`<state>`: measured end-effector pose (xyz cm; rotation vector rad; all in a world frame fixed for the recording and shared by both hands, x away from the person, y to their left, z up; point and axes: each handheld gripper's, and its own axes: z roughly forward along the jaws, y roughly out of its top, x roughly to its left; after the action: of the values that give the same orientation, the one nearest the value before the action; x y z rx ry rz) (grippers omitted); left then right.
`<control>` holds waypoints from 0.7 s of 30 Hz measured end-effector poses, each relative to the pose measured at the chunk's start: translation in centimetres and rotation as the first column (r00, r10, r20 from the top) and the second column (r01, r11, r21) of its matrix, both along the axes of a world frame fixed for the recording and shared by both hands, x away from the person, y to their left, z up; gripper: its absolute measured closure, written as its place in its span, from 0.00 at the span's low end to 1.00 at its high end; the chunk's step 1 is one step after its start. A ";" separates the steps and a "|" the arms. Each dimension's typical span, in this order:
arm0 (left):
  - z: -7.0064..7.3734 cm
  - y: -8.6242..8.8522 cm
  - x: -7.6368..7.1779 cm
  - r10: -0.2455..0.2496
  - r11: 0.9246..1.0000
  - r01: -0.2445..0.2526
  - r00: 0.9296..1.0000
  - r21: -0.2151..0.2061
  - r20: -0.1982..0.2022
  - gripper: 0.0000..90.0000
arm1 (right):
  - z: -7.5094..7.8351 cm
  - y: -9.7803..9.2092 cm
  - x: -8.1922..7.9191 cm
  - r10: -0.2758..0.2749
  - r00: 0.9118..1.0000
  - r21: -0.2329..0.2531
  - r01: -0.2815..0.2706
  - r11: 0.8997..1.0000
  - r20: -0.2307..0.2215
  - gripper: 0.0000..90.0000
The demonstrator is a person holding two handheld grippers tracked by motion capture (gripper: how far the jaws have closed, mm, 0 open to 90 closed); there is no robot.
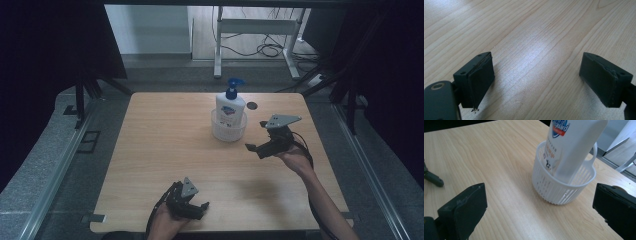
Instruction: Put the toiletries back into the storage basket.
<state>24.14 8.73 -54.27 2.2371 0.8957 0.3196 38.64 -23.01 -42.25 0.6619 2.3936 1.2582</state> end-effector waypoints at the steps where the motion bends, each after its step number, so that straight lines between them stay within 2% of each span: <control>1: 0.0 0.0 0.0 0.000 1.000 0.000 1.000 0.000 0.000 0.13 | 0.0 0.0 -0.2 0.001 1.000 -0.002 -0.001 1.000 0.000 0.00; 12: 0.0 0.0 0.0 0.003 1.000 -0.003 1.000 0.000 0.000 0.13 | -0.6 -1.3 -2.4 -0.013 1.000 -0.027 0.013 1.000 0.004 0.00; 21: 0.0 0.0 0.0 0.003 1.000 -0.003 1.000 0.001 0.002 0.13 | -1.6 -2.6 -4.0 -0.037 0.999 -0.047 0.036 0.998 -0.003 0.00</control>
<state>24.11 8.72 -54.26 2.2360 0.8986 0.3241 34.62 -25.58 -43.90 0.6915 2.3957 1.1827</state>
